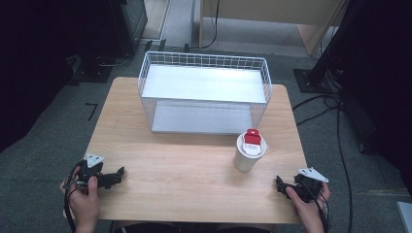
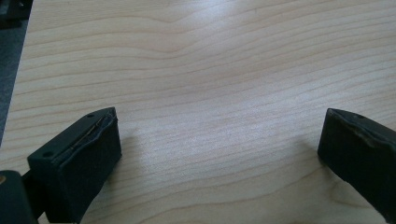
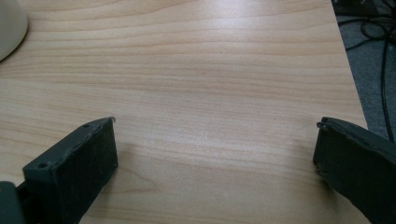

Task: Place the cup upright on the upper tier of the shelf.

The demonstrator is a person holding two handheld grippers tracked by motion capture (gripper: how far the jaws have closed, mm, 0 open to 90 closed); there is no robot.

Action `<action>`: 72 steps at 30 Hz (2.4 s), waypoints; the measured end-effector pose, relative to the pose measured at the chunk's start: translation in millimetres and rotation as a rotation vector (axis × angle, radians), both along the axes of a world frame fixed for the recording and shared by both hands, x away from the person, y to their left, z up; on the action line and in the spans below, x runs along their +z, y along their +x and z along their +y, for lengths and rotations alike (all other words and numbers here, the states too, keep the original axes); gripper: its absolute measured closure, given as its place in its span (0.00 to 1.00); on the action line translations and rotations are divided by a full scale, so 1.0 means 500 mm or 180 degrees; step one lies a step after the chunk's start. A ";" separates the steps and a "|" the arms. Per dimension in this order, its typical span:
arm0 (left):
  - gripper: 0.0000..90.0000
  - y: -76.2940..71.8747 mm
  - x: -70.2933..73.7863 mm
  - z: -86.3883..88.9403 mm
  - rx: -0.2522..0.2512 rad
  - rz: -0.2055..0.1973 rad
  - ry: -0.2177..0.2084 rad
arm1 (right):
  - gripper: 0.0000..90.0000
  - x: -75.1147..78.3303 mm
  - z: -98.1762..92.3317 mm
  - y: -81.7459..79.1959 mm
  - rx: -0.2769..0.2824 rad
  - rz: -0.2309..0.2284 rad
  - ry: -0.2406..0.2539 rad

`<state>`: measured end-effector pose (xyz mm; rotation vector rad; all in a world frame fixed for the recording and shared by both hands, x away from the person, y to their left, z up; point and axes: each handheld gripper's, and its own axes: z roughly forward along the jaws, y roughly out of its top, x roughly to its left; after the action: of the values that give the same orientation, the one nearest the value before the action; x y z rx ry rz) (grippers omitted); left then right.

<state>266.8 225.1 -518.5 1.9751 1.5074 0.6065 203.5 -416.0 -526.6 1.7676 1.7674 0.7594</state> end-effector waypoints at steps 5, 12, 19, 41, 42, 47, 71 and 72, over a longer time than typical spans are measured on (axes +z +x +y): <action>0.00 0.003 0.000 -0.001 0.0012 -0.0007 0.0003 | 0.00 0.003 0.003 -0.008 0.0059 0.0011 0.0035; 0.00 0.003 0.000 -0.001 0.0013 -0.0009 0.0004 | 0.00 0.027 0.023 -0.009 0.0128 -0.0198 0.0225; 0.00 0.002 0.000 -0.001 0.0014 -0.0009 0.0003 | 0.00 0.048 0.071 0.006 0.0313 -0.0267 0.0241; 0.00 0.002 0.000 -0.001 0.0013 -0.0008 0.0000 | 0.00 0.089 0.223 0.056 0.0828 -0.0574 0.0486; 0.00 0.002 0.000 -0.001 0.0014 -0.0009 -0.0001 | 0.00 0.090 0.227 0.059 0.0815 -0.0598 0.0497; 0.00 0.002 0.000 -0.001 0.0013 -0.0008 -0.0001 | 0.00 0.090 0.241 0.073 0.0768 -0.0672 0.0533; 0.00 0.002 0.000 -0.001 0.0014 -0.0007 -0.0001 | 0.08 0.073 0.271 0.102 0.0444 -0.1170 0.0557; 0.00 0.003 0.000 -0.001 0.0013 -0.0008 -0.0002 | 0.09 0.072 0.273 0.102 0.0444 -0.1201 0.0524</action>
<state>268.1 224.6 -518.6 1.9706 1.5105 0.6100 254.4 -279.4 -490.3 1.4865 1.6180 1.2384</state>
